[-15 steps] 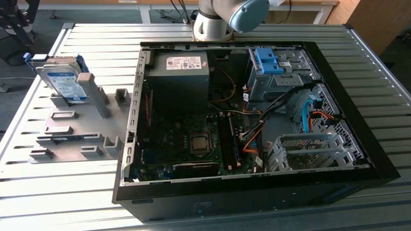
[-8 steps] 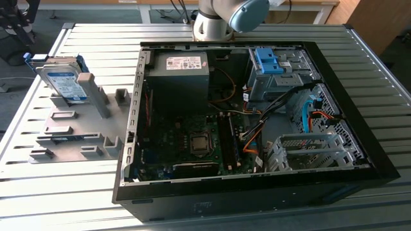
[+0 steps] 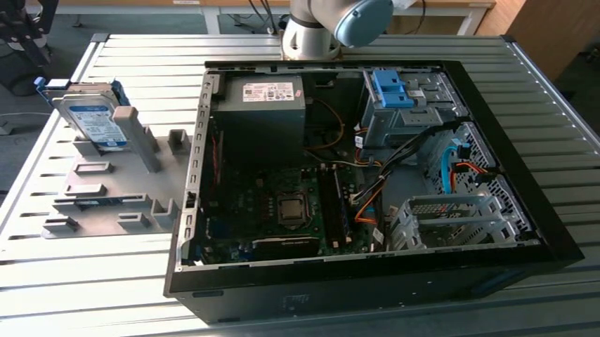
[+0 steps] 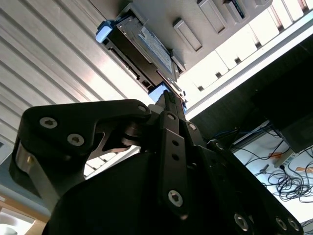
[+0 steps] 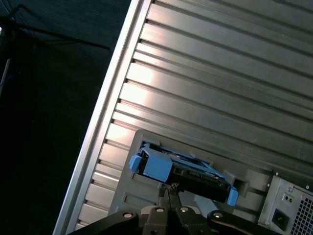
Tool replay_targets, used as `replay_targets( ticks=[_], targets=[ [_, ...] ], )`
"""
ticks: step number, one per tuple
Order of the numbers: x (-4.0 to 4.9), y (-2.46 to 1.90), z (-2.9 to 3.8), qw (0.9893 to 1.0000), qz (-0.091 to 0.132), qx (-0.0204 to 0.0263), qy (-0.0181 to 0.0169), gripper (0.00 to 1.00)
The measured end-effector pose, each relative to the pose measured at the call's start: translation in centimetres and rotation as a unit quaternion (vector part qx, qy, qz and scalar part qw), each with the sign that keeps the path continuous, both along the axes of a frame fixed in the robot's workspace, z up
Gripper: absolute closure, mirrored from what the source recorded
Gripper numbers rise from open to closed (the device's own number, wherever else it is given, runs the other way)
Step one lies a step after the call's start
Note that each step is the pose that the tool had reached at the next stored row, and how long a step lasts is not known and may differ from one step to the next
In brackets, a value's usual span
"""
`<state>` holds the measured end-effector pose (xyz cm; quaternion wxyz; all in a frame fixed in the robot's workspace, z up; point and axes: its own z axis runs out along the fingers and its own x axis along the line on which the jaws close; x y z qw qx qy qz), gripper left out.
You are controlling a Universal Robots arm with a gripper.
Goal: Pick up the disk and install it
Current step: 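Pick up the disk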
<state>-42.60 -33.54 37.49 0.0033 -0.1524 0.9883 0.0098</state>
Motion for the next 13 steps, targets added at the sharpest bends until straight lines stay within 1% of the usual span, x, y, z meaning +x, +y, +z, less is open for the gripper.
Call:
replay_targets(
  ticks=[7,13],
  targets=[
    [0.00,0.00,0.00,1.0000,0.009,0.0000,0.0000,0.89],
    [0.00,0.00,0.00,0.9997,0.023,0.0000,0.0000,0.89]
  ],
)
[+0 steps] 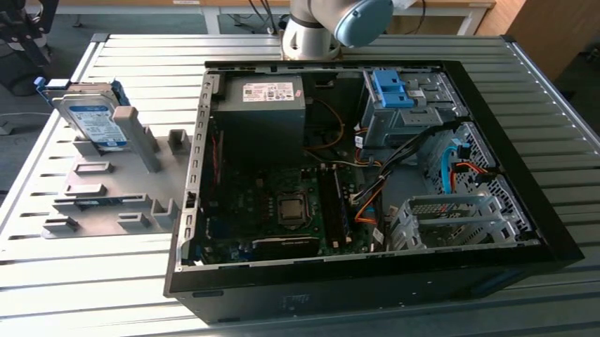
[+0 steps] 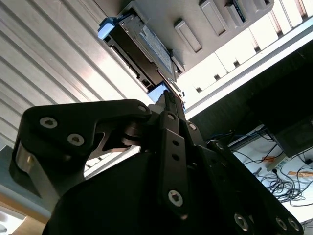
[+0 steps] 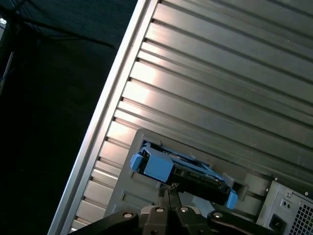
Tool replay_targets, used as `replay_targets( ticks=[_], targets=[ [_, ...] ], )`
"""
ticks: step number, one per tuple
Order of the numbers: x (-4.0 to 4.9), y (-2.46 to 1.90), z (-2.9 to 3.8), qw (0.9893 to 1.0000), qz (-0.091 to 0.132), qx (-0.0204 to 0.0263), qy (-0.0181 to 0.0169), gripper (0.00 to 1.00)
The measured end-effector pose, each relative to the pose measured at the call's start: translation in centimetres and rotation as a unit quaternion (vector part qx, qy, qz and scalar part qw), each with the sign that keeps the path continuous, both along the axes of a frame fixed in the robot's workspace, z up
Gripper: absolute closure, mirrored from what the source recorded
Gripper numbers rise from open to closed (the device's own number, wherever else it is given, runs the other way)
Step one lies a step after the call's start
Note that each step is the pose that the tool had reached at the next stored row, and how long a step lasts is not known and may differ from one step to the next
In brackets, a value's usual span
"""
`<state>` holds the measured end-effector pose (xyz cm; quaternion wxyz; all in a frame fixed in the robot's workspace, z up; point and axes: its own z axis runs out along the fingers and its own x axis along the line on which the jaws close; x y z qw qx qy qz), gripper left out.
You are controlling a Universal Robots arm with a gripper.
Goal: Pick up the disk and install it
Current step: 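Pick up the disk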
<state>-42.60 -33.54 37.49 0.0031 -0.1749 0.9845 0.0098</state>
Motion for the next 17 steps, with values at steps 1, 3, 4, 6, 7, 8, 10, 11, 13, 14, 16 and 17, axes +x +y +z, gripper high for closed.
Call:
replay_targets(
  ticks=[1,3,4,6,7,8,10,11,13,14,16,17],
  targets=[
    [0.00,0.00,0.00,1.0000,0.002,0.0000,0.0000,0.89],
    [0.00,0.00,0.00,1.0000,0.007,0.0000,0.0000,0.89],
    [0.00,0.00,0.00,1.0000,0.010,0.0000,0.0000,0.89],
    [0.00,0.00,0.00,0.9999,0.014,0.0000,0.0000,0.89],
    [0.00,0.00,0.00,0.9999,0.017,0.0000,0.0000,0.89],
    [0.00,0.00,0.00,0.9998,0.019,0.0000,0.0000,0.89],
    [0.00,0.00,0.00,0.9997,0.024,0.0000,0.0000,0.89],
    [0.00,0.00,0.00,0.9996,0.026,0.0000,0.0000,0.89],
    [0.00,0.00,0.00,0.9995,0.031,0.0000,0.0000,0.89],
    [0.00,0.00,0.00,0.9994,0.034,0.0000,0.0000,0.89],
    [0.00,0.00,0.00,0.9993,0.038,0.0000,0.0000,0.89],
    [0.00,0.00,0.00,0.9992,0.041,0.0000,0.0000,0.89]
  ],
)
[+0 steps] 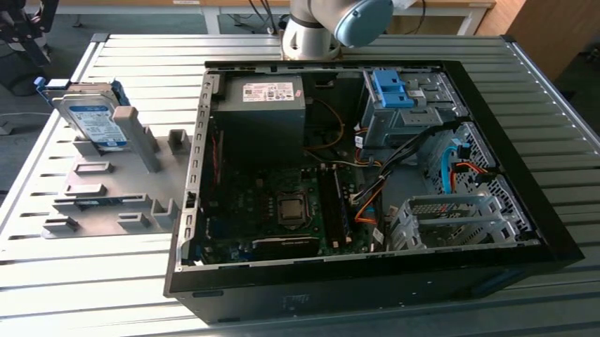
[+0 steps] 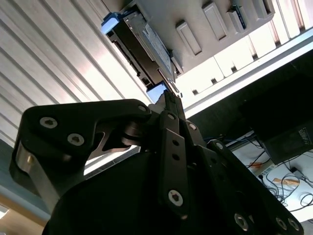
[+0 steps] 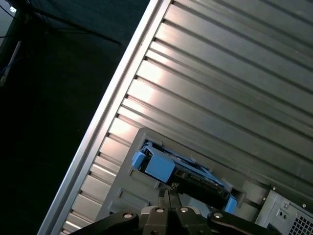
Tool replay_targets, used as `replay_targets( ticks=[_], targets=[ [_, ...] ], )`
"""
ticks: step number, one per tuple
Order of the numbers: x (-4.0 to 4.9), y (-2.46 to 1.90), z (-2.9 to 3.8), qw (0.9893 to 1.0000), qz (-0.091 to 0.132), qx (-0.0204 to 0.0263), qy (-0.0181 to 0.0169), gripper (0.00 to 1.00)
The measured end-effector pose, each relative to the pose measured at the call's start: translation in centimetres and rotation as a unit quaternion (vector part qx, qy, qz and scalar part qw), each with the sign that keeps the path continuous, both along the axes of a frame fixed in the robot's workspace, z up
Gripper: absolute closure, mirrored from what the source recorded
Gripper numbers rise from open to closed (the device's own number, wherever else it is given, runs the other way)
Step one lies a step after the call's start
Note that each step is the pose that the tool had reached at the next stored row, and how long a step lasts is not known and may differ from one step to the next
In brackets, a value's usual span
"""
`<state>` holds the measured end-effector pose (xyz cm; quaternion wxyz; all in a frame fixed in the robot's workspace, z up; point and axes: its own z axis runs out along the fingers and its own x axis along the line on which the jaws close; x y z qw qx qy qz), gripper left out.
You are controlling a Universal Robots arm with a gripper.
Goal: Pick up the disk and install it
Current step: 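Pick up the disk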
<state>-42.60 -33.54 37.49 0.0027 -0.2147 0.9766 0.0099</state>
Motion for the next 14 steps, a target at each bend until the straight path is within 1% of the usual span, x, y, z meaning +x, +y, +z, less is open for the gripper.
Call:
replay_targets(
  ticks=[10,14],
  targets=[
    [0.00,0.00,0.00,0.9998,0.020,0.0000,0.0000,0.89],
    [0.00,0.00,-0.01,0.9994,0.035,0.0000,0.0000,0.89]
  ],
)
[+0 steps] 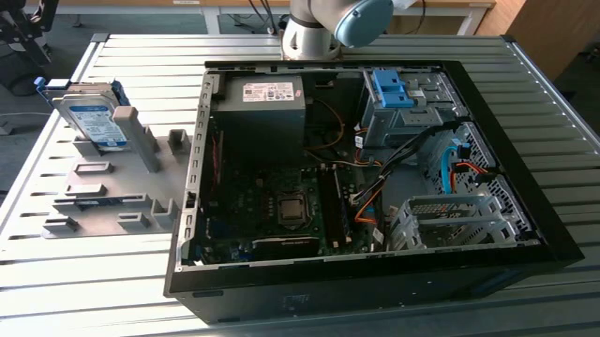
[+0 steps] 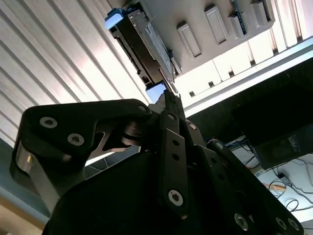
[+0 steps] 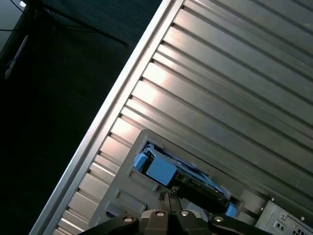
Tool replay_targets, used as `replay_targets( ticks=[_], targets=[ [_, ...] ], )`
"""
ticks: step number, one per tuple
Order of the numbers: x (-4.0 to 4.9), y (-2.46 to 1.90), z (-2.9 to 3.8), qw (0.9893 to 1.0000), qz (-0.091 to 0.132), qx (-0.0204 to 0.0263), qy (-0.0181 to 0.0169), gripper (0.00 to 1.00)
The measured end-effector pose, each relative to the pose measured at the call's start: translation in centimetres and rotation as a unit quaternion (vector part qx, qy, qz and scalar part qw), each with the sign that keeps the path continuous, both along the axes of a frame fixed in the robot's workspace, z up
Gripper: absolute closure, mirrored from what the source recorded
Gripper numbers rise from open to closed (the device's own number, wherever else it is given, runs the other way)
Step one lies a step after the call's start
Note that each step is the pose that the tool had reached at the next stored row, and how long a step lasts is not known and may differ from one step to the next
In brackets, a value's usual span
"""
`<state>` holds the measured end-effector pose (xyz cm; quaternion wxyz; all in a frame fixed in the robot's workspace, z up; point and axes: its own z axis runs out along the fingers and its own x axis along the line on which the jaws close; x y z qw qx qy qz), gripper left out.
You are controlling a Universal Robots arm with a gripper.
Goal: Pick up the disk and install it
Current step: 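Pick up the disk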
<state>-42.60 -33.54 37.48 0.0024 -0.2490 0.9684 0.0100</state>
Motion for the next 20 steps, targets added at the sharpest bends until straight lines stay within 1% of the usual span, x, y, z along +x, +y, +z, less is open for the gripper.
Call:
replay_targets(
  ticks=[2,4,8,11,14,20],
  targets=[
    [0.00,0.00,-0.01,0.9999,0.014,0.0000,0.0000,0.89],
    [0.00,0.00,-0.01,0.9996,0.030,0.0000,0.0000,0.89],
    [0.00,0.00,-0.03,0.9982,0.060,0.0000,0.0000,0.89],
    [0.00,0.00,-0.03,0.9969,0.079,0.0000,0.0000,0.89],
    [0.00,0.00,-0.04,0.9952,0.098,0.0000,0.0000,0.89],
    [0.00,0.00,-0.04,0.9922,0.125,0.0000,0.0000,0.89]
  ],
)
